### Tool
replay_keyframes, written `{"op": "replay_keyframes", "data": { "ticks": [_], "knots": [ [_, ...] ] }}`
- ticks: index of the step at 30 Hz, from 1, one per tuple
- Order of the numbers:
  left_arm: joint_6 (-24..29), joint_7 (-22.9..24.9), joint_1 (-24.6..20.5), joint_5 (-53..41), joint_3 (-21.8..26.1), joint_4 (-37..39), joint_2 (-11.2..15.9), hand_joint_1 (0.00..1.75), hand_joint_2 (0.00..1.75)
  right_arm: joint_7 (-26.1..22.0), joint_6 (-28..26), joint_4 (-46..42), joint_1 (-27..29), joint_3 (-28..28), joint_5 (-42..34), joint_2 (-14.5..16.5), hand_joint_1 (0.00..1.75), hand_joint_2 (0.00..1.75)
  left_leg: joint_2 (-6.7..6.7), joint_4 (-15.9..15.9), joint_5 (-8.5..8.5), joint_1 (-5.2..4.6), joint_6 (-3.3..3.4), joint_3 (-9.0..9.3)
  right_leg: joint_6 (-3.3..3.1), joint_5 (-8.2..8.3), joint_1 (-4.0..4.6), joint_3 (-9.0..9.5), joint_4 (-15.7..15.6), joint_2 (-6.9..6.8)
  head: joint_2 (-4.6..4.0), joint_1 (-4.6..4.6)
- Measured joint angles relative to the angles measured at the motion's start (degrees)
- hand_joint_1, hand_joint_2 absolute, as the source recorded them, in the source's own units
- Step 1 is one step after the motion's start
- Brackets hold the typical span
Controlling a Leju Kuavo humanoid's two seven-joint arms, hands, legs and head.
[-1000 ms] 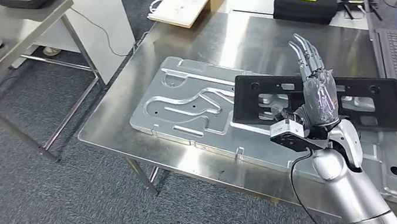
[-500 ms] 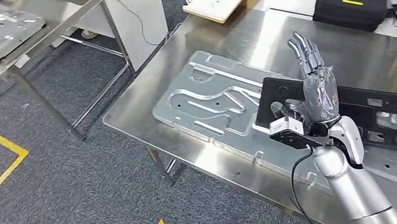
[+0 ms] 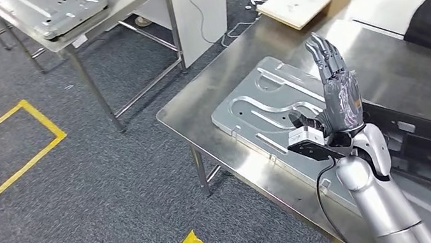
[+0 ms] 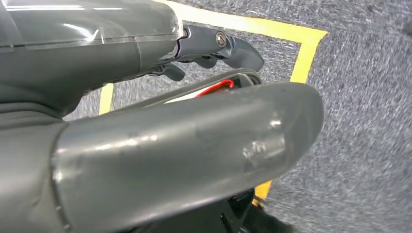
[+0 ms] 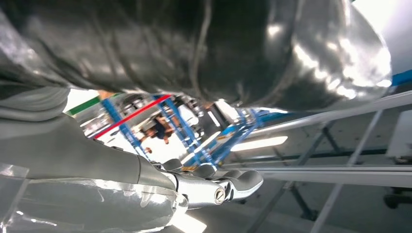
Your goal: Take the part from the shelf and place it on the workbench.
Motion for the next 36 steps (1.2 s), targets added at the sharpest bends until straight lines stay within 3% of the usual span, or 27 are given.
{"op": "replay_keyframes", "data": {
  "ticks": [2, 4, 6, 8, 10, 11, 13, 15, 17, 19, 20, 22, 24, 25, 26, 27, 28, 30, 31, 32, 34, 35, 36],
  "knots": [
    [0.14, -0.25, 0.16, 0.55, 0.37, 0.00, 0.03, 0.00, 0.00, 0.11, 0.14, 0.04, -0.12, 0.04, -0.01, -0.08, 0.00, 0.00, -1.10, 0.24, -0.12, 0.13, -0.61, -0.40, -0.19, 0.37, 0.10, 1.20, -2.74, 1.14, 0.00, 0.00],
    [0.18, -0.56, 0.50, 1.05, 0.89, 0.00, 0.21, 0.00, 0.00, 0.24, 0.50, 0.14, -0.38, 0.23, 0.00, -0.08, 0.00, 0.00, -1.70, 0.18, -0.11, 0.31, -1.28, -0.67, -0.56, 0.47, 0.08, 1.47, -3.14, 0.02, 0.00, 0.00],
    [0.10, -0.78, 0.69, 1.21, 1.27, 0.00, 0.42, 0.00, 0.00, 0.29, 0.79, 0.25, -0.68, 0.56, 0.03, -0.06, 0.00, 0.00, 0.34, 1.91, -1.29, 0.17, -1.93, -1.49, -1.17, 0.63, -0.16, 1.87, -3.67, -1.25, 0.00, -0.16],
    [0.04, -0.92, 0.66, 1.33, 1.47, 0.00, 0.50, 0.00, 0.00, 0.32, 0.87, 0.44, -0.80, 0.77, 0.06, -0.07, 0.00, 0.00, 3.38, 7.88, -4.38, 0.27, -2.48, -4.36, -1.69, 0.56, -0.09, 2.16, -3.90, -2.78, 0.00, -0.35],
    [-0.02, -0.96, 0.76, 1.66, 1.77, 0.00, 0.52, 0.00, 0.00, 0.34, 0.96, 0.86, -0.80, 0.96, 0.06, -0.07, 0.00, 0.00, 4.46, 14.36, -6.68, 0.61, -2.89, -7.76, -1.89, 0.35, 0.03, 2.27, -3.89, -4.37, 0.00, -0.39],
    [-0.08, -0.96, 0.88, 1.83, 1.96, 0.00, 0.54, 0.00, 0.00, 0.35, 1.00, 1.13, -0.80, 1.10, 0.06, -0.06, 0.00, 0.00, 4.67, 15.28, -6.42, 0.73, -3.05, -8.37, -1.86, 0.23, 0.02, 2.34, -3.88, -5.11, 0.00, -0.39],
    [-0.15, -0.95, 1.07, 1.96, 2.30, 0.00, 0.59, 0.00, 0.00, 0.35, 1.02, 1.61, -0.80, 1.37, 0.06, -0.02, 0.00, 0.00, 5.56, 10.90, -3.19, 0.87, -3.19, -6.33, -1.62, -0.11, -0.03, 2.72, -3.86, -6.50, 0.00, -0.39],
    [-0.24, -0.80, 1.01, 2.05, 2.45, 0.00, 0.66, 0.00, 0.00, 0.35, 1.02, 1.99, -0.89, 1.49, -0.03, 0.04, 0.00, 0.00, 8.15, 3.42, -0.16, 0.52, -2.86, -2.61, -1.16, -0.55, 0.16, 3.25, -3.81, -7.77, 0.00, -0.38],
    [-0.44, -0.38, 0.91, 2.21, 2.61, 0.00, 0.69, 0.00, 0.00, 0.31, 0.95, 2.38, -1.04, 1.55, -0.18, 0.09, 0.00, 0.00, 9.47, 0.16, 0.46, 0.01, -2.13, -1.12, -0.66, -0.87, 0.54, 3.61, -3.83, -8.91, 0.00, -0.36],
    [-0.64, -0.03, 1.03, 2.39, 2.90, 0.00, 0.73, 0.00, 0.00, 0.23, 0.81, 2.65, -1.13, 1.69, -0.28, 0.23, 0.00, 0.00, 8.23, -0.13, 0.54, -0.04, -1.33, -1.05, -0.11, -1.12, 0.70, 3.92, -4.00, -9.98, 0.00, -0.34],
    [-0.73, 0.04, 1.11, 2.49, 3.06, 0.00, 0.75, 0.00, 0.00, 0.21, 0.74, 2.72, -1.16, 1.79, -0.30, 0.33, 0.00, 0.00, 7.56, -0.41, 0.67, 0.07, -0.99, -0.87, 0.22, -1.54, 0.61, 4.04, -3.74, -9.58, 0.00, -0.34],
    [-0.95, 0.05, 1.03, 2.69, 3.30, 0.00, 0.77, 0.00, 0.00, 0.14, 0.60, 2.78, -1.21, 1.93, -0.36, 0.46, 0.00, 0.00, 6.30, -0.96, 0.98, 0.36, -0.18, -0.50, 0.67, -3.83, 0.26, 2.81, -0.47, -6.76, 0.00, -0.31],
    [-1.10, 0.05, 0.86, 2.81, 3.44, 0.00, 0.76, 0.00, 0.00, 0.10, 0.49, 2.93, -1.11, 1.96, -0.47, 0.42, 0.00, 0.00, 5.01, -1.01, 1.06, 0.33, 0.23, -0.49, 0.70, -7.27, 0.11, -0.73, 6.74, -3.79, 0.00, -0.29],
    [-1.14, 0.05, 0.85, 2.84, 3.52, 0.00, 0.75, 0.00, 0.00, 0.11, 0.48, 3.06, -0.98, 1.96, -0.54, 0.38, 0.00, 0.00, 4.26, -0.96, 1.05, 0.28, 0.29, -0.51, 0.68, -8.37, 0.10, -2.65, 10.18, -3.26, 0.00, -0.29],
    [-1.17, 0.06, 0.91, 2.84, 3.61, 0.00, 0.75, 0.00, 0.00, 0.13, 0.48, 3.19, -0.86, 1.96, -0.60, 0.38, 0.00, 0.00, 3.47, -0.89, 1.03, 0.24, 0.31, -0.51, 0.65, -8.41, 0.11, -3.86, 12.00, -3.07, 0.00, -0.30],
    [-1.19, 0.06, 0.97, 2.84, 3.69, 0.00, 0.75, 0.00, 0.00, 0.14, 0.47, 3.29, -0.78, 1.96, -0.65, 0.38, 0.00, 0.00, 2.68, -0.77, 1.01, 0.21, 0.29, -0.51, 0.55, -7.28, 0.10, -4.06, 11.67, -2.97, 0.00, -0.31],
    [-1.20, 0.06, 1.01, 2.83, 3.77, 0.00, 0.75, 0.00, 0.00, 0.14, 0.45, 3.36, -0.78, 1.96, -0.67, 0.38, 0.00, 0.00, 1.89, -0.60, 0.96, 0.20, 0.24, -0.50, 0.41, -5.23, 0.09, -3.22, 9.23, -2.70, 0.00, -0.31],
    [-1.24, 0.04, 0.99, 2.73, 3.83, 0.00, 0.69, 0.00, 0.00, 0.14, 0.33, 3.40, -0.90, 1.96, -0.75, 0.38, 0.00, 0.00, 0.47, -0.09, 0.73, 0.13, -0.07, -0.69, 0.00, -1.18, -0.05, -0.11, 1.68, -0.44, 0.00, -0.31],
    [-1.34, 0.02, 0.93, 2.62, 3.83, 0.00, 0.66, 0.00, 0.00, 0.14, 0.21, 3.42, -0.95, 1.96, -0.80, 0.39, 0.00, 0.00, -0.17, 0.14, 0.66, 0.16, -0.33, -0.91, -0.12, -0.20, -0.10, 0.99, -1.00, 0.70, 0.00, -0.31],
    [-1.48, -0.02, 0.89, 2.46, 3.84, 0.00, 0.61, 0.00, 0.00, 0.10, 0.07, 3.44, -1.00, 1.96, -0.85, 0.39, 0.00, 0.00, -0.76, 0.28, 0.63, 0.25, -0.66, -1.18, -0.22, 0.06, -0.07, 1.54, -2.45, 1.51, 0.00, -0.31],
    [-1.71, -0.08, 0.90, 2.07, 3.84, 0.00, 0.60, 0.00, 0.00, -0.05, -0.15, 3.56, -1.27, 1.97, -0.92, 0.49, 0.00, 0.00, -1.94, 0.20, 0.82, 0.46, -1.41, -1.62, -0.45, -0.02, -0.01, 1.77, -2.97, 0.94, 0.00, -0.31],
    [-1.66, 0.02, 0.96, 1.92, 3.84, 0.00, 0.63, 0.00, 0.00, -0.15, -0.18, 3.64, -1.54, 1.97, -0.98, 0.65, 0.00, 0.00, -1.92, 0.30, 0.79, 0.49, -1.75, -1.75, -0.69, 0.09, -0.10, 1.97, -3.22, 0.29, 0.00, -0.29],
    [-1.50, 0.26, 1.01, 1.86, 3.84, 0.00, 0.66, 0.00, 0.00, -0.24, -0.16, 3.73, -1.88, 1.98, -1.06, 0.84, 0.00, 0.00, -0.92, 1.02, 0.34, 0.38, -2.06, -2.10, -1.00, 0.20, -0.25, 2.22, -3.52, -0.41, 0.00, -0.42]
  ]
}}
